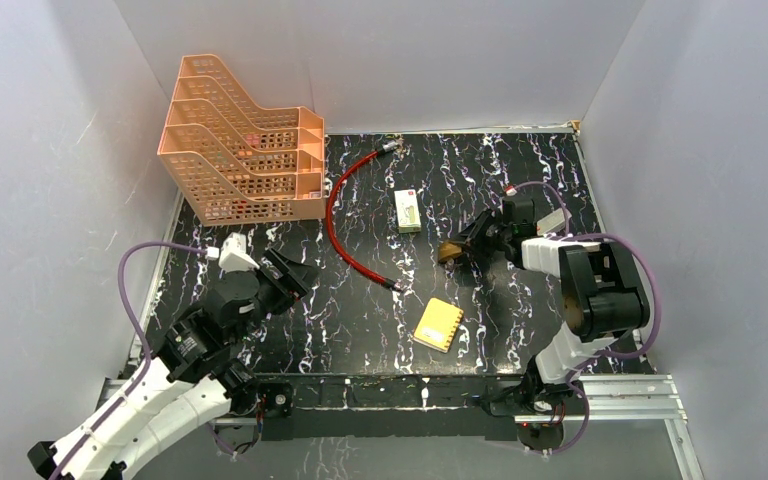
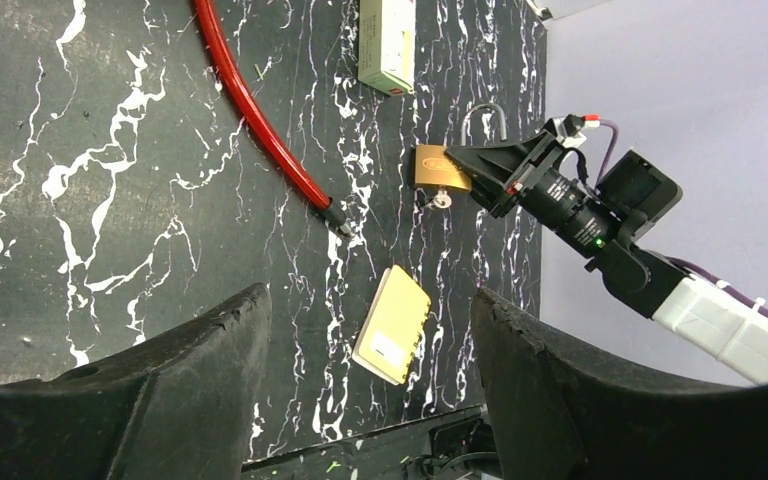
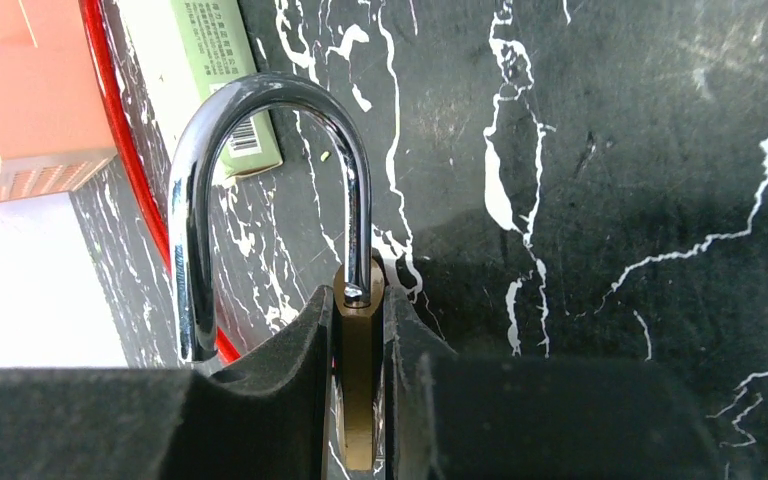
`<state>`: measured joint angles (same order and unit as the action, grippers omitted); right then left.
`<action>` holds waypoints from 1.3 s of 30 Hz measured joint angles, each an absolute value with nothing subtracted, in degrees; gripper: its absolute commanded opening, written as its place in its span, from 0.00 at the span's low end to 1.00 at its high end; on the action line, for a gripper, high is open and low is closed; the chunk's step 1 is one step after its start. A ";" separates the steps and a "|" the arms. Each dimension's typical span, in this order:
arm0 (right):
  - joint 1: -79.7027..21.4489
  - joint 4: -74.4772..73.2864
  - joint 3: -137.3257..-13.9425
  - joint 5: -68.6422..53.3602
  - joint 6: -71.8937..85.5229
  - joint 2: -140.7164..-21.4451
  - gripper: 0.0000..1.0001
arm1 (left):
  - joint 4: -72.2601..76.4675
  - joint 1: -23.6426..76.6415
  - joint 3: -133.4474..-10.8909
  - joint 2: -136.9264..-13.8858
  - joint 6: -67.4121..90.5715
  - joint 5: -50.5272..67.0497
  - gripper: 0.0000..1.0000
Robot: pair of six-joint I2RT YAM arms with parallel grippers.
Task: Unlock with the key
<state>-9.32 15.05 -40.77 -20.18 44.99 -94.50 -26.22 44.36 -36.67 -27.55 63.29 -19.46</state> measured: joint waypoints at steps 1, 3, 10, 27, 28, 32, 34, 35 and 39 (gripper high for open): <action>-9.10 14.98 -41.01 -20.36 44.71 -94.67 0.20 | -26.24 44.34 -36.67 -27.79 63.29 -19.49 0.69; -8.88 14.81 -41.58 -20.29 43.94 -94.98 0.28 | -26.24 44.36 -36.62 -28.32 63.31 -19.49 0.69; -7.25 11.49 -42.35 -18.11 41.10 -94.91 0.53 | -26.22 44.36 -36.45 -29.67 63.53 -19.49 0.69; -7.03 -0.84 -46.11 -11.94 34.70 -79.26 0.49 | -26.17 44.36 -36.36 -28.49 63.68 -19.03 0.69; -7.49 -1.30 -47.46 -11.79 34.09 -79.81 0.45 | -26.22 44.36 -36.34 -28.47 63.68 -19.03 0.69; -11.57 -3.75 -54.85 -9.82 31.07 -83.90 0.33 | -26.20 44.36 -36.23 -28.51 63.72 -18.83 0.68; -13.61 -3.99 -58.26 -9.28 29.89 -87.07 0.32 | -26.17 44.36 -36.21 -28.62 63.94 -18.61 0.68; -14.33 -4.12 -59.37 -9.30 29.54 -88.51 0.31 | -26.13 44.36 -36.14 -28.73 64.05 -18.52 0.68; -14.87 -6.31 -63.42 -8.75 28.03 -94.96 0.27 | -25.78 44.36 -35.99 -30.09 64.25 -17.67 0.68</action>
